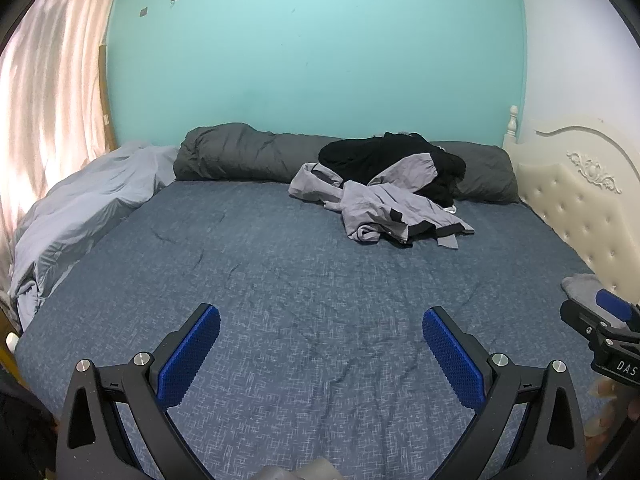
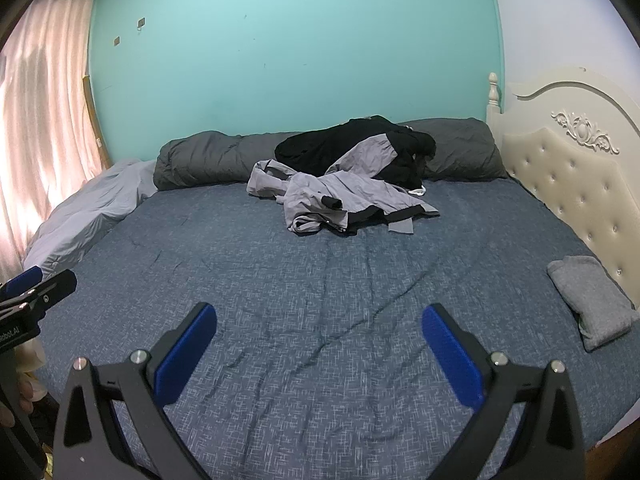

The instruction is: Fold clothes

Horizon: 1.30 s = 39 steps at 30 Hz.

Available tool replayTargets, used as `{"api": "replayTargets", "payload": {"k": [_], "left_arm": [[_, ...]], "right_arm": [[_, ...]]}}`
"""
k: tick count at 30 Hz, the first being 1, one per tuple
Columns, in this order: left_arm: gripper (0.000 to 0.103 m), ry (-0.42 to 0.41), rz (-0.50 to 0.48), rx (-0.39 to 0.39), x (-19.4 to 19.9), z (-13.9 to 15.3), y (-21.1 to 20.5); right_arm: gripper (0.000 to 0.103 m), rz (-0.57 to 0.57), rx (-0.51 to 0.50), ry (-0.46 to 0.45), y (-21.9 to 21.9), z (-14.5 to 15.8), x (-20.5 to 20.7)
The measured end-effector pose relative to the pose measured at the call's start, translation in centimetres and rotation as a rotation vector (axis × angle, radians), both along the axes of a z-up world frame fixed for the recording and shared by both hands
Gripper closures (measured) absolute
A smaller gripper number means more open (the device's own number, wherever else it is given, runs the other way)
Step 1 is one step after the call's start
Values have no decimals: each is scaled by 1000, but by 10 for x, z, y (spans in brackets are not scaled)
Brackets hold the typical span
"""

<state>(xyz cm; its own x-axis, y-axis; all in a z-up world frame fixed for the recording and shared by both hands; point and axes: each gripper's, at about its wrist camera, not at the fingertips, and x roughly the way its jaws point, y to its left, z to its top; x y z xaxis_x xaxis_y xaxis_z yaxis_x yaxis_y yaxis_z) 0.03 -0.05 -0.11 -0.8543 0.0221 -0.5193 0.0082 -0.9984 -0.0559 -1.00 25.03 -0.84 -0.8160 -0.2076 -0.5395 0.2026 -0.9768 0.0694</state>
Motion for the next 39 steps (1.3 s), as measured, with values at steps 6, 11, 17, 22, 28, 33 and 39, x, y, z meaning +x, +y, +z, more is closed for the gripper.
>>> {"api": "replayTargets", "payload": {"k": [6,11,17,22,28,33,39], "left_arm": [[0,0,4,-4,1,-4,-2],[0,1,7,-7,2,-8,-3],[0,-5,17,-5,1,-10,-5],[0,-8,22,5,1,-11,-8],[0,-5,23,7,4,-13,-8],[0,-5,24,7,5,-11,-9],[0,-6,24,6,5,-8,-10]], "right_arm": [[0,-1,-1,-2,-2,-1,1],[0,-2,-1,-3,-3,-2,1],[0,-3,-2,-5,-5,-4,2],[0,0,-2,-5,-4,-4,1],[0,0,-2,-5,-1,-4,1],[0,2,-1,-2,-1,-4,2],[0,5,-2,-1,0,-2,1]]}}
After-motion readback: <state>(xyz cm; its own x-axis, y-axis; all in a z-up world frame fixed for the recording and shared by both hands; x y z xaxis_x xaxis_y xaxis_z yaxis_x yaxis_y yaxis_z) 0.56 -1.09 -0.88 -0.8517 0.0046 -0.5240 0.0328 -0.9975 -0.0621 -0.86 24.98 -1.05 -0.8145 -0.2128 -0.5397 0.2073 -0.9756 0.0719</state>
